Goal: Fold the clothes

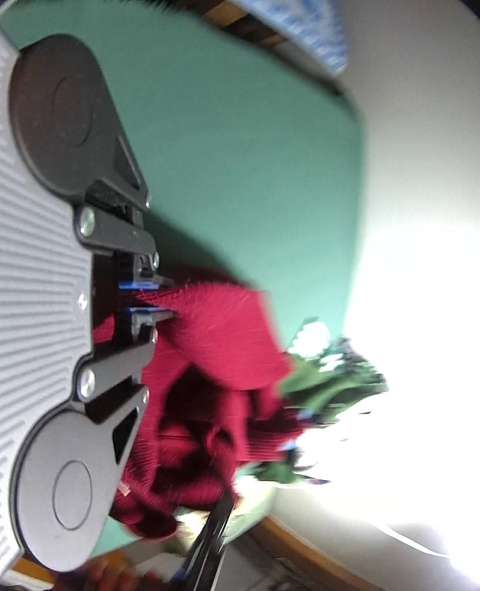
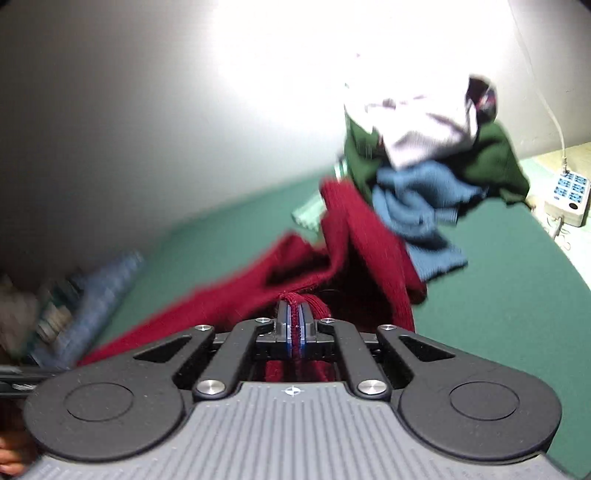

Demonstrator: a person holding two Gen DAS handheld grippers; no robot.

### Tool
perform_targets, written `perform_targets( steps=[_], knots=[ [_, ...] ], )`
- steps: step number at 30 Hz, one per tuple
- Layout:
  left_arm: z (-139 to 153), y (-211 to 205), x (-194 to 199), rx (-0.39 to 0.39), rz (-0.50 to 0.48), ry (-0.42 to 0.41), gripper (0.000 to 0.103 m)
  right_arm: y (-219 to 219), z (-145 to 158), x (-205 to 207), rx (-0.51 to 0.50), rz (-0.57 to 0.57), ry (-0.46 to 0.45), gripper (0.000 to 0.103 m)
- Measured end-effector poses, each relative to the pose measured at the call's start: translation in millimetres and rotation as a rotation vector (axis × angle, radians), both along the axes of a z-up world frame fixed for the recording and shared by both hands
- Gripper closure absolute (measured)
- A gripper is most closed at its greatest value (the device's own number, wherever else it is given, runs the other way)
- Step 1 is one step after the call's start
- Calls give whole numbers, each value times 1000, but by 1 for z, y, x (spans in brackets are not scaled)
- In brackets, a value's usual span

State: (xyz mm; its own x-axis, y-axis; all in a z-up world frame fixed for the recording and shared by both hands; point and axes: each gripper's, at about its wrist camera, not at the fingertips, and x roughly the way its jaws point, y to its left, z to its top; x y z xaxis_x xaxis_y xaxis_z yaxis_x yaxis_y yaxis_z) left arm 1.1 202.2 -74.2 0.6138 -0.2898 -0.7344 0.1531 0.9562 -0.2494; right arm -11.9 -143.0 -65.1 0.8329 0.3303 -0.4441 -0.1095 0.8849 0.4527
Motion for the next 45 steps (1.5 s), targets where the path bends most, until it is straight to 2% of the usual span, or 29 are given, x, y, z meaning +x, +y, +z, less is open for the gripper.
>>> perform_targets(
  steps=[2, 4, 7, 10, 13, 15, 16, 17, 18, 19, 20, 22, 24, 28, 29, 31, 32, 33, 35, 39, 43, 45],
  knots=[
    [8, 13, -7, 13, 18, -14, 100, -21, 21, -27, 58, -77, -68, 99],
    [16, 25, -14, 27, 36, -27, 100, -43, 32, -51, 85, -175, -87, 99],
    [28, 44, -24, 47, 62, -48, 100, -69, 33, -90, 95, -300, -50, 99],
    [40, 63, -35, 67, 89, -68, 100, -73, 18, -132, 26, -402, 26, 99],
    [10, 78, -40, 83, 107, 39, 100, -81, -8, -151, -20, -511, 152, 98],
    [-13, 79, -39, 99, 110, 107, 100, -79, -28, -154, -73, -544, 220, 97],
    [-22, 78, -38, 102, 109, 129, 100, -76, -37, -156, -98, -552, 248, 93],
    [-27, 76, -38, 108, 103, 138, 100, -72, -45, -156, -119, -545, 265, 91],
    [-32, 73, -38, 114, 98, 148, 99, -67, -52, -155, -139, -536, 284, 84],
    [-35, 72, -41, 120, 85, 144, 99, -63, -54, -153, -155, -527, 304, 69],
    [-37, 71, -44, 136, 77, 139, 99, -60, -57, -155, -167, -518, 319, 61],
    [-40, 72, -50, 144, 65, 137, 94, -56, -60, -163, -167, -483, 346, 56],
    [-44, 74, -58, 145, 58, 145, 73, -55, -66, -173, -142, -445, 388, 52],
    [-57, 76, -69, 113, 58, 185, 57, -53, -88, -187, -44, -379, 459, 51],
    [-57, 72, -70, 113, 64, 168, 50, -52, -92, -186, -28, -366, 462, 51],
    [-58, 63, -69, 112, 62, 168, 48, -47, -94, -183, -14, -338, 430, 49],
    [-57, 58, -67, 106, 55, 177, 53, -45, -95, -179, 1, -306, 427, 49],
    [-56, 53, -68, 99, 47, 178, 64, -43, -95, -176, 22, -271, 427, 49],
    [-53, 43, -68, 85, 30, 179, 70, -38, -94, -173, 54, -205, 419, 50],
    [-50, 37, -67, 92, 73, 185, 102, -40, -93, -168, 84, -85, 464, 49],
    [-34, 42, -69, 53, 134, 145, 102, -51, -86, -171, 99, 46, 539, 50],
    [-27, 39, -68, 50, 143, 129, 102, -50, -88, -171, 148, 120, 568, 50]
  ],
)
